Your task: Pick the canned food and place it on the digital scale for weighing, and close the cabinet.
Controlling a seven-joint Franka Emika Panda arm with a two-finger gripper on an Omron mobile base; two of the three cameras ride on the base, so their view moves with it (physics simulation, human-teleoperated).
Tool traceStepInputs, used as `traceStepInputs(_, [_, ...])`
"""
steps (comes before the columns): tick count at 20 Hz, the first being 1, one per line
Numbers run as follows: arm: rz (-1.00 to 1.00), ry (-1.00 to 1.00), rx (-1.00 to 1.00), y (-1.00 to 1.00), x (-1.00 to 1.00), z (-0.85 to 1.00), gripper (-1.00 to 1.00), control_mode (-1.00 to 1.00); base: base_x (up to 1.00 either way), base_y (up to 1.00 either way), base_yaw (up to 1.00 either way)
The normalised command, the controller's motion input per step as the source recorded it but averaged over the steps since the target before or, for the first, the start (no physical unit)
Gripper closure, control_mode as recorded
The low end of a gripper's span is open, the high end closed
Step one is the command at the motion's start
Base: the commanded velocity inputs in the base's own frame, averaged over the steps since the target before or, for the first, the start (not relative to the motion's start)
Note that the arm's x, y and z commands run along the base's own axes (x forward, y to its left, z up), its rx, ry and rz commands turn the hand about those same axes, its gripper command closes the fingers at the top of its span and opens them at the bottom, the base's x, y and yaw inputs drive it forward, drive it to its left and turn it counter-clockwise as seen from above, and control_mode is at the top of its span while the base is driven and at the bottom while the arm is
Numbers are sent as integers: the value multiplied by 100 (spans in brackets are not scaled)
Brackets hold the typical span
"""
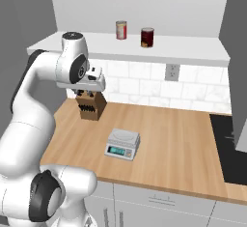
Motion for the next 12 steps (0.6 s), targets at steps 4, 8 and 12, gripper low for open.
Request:
traceStepInputs(4, [0, 0, 0, 0, -35, 0, -100, -100, 0, 0, 0])
traceStepInputs(8, [0, -3, 0, 0, -84, 0, -100, -100, 0, 0, 0])
traceStepInputs(12, [0, -17, 0, -1, -86, 4, -100, -100, 0, 0, 0])
